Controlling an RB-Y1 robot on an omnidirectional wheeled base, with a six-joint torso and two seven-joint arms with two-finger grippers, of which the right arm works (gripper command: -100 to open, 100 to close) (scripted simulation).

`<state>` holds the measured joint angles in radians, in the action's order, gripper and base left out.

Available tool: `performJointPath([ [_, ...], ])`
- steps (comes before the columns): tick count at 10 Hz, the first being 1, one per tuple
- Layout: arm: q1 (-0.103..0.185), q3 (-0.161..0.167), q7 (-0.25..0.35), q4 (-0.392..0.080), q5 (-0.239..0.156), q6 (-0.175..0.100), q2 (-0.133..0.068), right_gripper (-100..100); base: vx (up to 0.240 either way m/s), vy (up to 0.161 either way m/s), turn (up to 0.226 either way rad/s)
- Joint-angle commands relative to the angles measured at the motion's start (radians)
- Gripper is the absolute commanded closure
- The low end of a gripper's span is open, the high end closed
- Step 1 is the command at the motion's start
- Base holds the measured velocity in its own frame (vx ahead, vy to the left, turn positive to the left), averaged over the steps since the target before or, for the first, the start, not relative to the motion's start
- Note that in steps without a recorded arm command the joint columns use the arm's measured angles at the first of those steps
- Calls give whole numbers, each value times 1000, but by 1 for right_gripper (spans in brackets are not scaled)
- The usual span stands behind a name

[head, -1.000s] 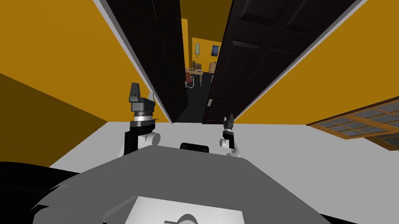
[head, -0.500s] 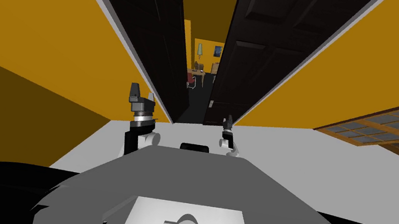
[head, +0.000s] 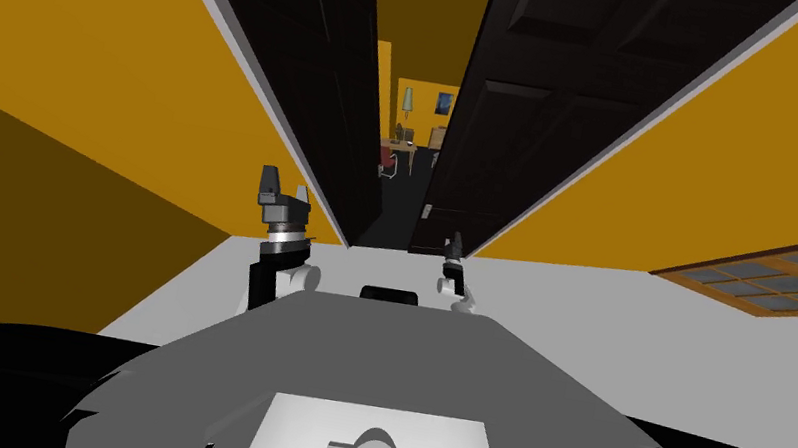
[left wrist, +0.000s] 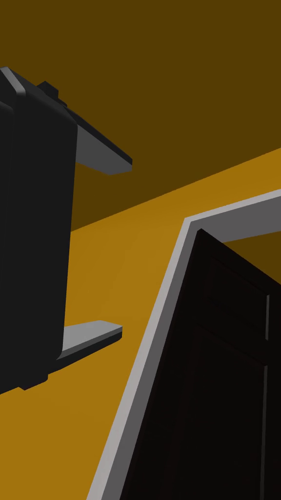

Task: Push the door open

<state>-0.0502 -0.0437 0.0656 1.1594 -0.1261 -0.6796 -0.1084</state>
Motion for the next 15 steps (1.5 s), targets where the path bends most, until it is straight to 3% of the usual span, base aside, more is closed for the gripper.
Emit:
performJointPath([
  [1, 13, -2, -5, -41, -1, -8, 0, -100, 57, -10, 81],
  [6, 79, -13, -21, -209, -5, -46, -3, -100, 92, -20, 130],
  [7, 79, -13, -21, -211, -5, -46, -3, -100, 63, -27, 31],
  [12, 136, -23, -36, -355, -9, -80, -6, -100, 75, -27, 103],
  [13, 136, -23, -36, -358, -9, -80, -6, -100, 53, -21, 27],
  [15, 155, -26, -41, -409, -10, -91, -6, -100, 50, -12, 79],
])
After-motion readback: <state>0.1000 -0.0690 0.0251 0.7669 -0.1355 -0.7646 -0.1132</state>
